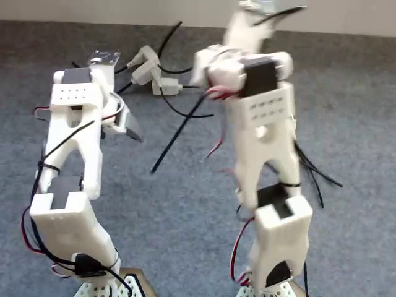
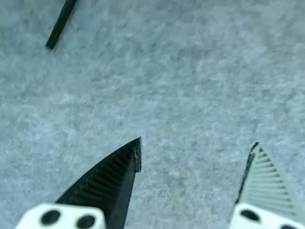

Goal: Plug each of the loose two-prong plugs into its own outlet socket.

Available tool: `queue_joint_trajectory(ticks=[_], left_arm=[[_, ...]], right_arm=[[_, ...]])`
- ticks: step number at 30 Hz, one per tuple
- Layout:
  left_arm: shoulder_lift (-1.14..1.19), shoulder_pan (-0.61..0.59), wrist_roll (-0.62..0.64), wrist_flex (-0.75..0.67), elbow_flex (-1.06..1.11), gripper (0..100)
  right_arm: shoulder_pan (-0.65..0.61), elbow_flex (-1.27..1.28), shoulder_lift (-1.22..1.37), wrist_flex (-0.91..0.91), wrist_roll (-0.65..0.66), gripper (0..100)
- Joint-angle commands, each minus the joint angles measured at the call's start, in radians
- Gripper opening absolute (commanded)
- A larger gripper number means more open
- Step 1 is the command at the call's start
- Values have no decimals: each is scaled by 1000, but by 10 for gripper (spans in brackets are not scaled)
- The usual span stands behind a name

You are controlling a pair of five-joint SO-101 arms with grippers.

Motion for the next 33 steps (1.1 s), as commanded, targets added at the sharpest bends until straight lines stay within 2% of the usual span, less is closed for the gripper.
queue_joint_trajectory(ticks=[1,3,6,10,13,17,23,29,33], left_arm=[[-61,-188,0,38,-4,341],[-61,-317,-23,34,-8,341],[-59,-486,-163,31,-12,341],[-51,-656,-282,29,-12,341],[-48,-734,-334,12,-2,341],[-48,-773,-348,-26,33,341],[-48,-768,-348,-97,107,341],[-48,-765,-348,-149,131,341],[-48,-765,-348,-157,133,341]], right_arm=[[-171,143,-77,38,25,37],[-246,243,-76,35,26,37],[-300,414,-65,-19,26,37],[-286,618,-36,-134,28,37],[-260,745,2,-217,32,38],[-245,832,82,-344,138,90],[-219,826,160,-364,155,231],[-136,765,104,-275,327,235],[-85,788,125,-278,344,235]])
